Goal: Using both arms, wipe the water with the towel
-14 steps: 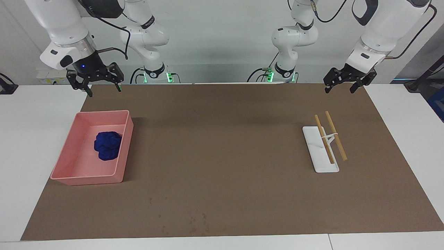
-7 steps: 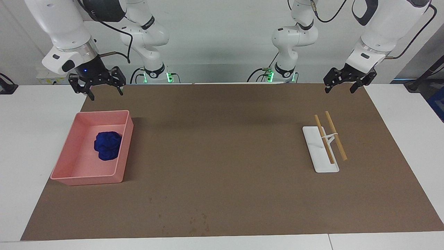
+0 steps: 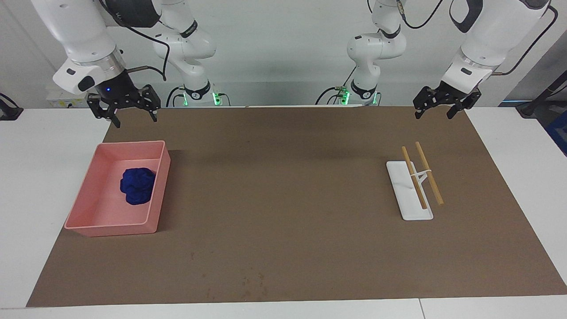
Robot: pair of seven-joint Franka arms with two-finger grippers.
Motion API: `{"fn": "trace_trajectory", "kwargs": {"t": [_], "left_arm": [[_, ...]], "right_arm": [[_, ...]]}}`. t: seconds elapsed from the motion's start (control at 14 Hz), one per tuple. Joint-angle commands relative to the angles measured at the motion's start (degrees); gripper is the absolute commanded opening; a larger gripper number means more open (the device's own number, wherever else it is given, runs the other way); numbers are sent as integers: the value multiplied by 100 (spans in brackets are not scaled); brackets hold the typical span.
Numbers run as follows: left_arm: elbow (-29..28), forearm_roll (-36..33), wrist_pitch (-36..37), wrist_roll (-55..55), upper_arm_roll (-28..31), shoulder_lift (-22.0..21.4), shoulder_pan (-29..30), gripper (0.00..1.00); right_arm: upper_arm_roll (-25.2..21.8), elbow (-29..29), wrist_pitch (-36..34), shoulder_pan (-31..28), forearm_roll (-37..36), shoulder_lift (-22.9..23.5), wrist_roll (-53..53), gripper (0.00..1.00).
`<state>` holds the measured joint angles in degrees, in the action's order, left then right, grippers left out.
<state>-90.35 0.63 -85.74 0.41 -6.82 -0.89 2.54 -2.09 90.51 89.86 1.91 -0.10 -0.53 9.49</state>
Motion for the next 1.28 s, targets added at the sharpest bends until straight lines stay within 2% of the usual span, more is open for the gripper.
{"fn": "trace_trajectory", "kwargs": {"t": [0.0,1.21], "left_arm": [[-167,-89,-92,20,-30,-131,36,100],[-167,-89,-92,20,-30,-131,36,100]], "right_arm": [[-10,-104,-48,11,72,70,-114,100],[-19,-104,-30,11,72,70,-219,100]]}}
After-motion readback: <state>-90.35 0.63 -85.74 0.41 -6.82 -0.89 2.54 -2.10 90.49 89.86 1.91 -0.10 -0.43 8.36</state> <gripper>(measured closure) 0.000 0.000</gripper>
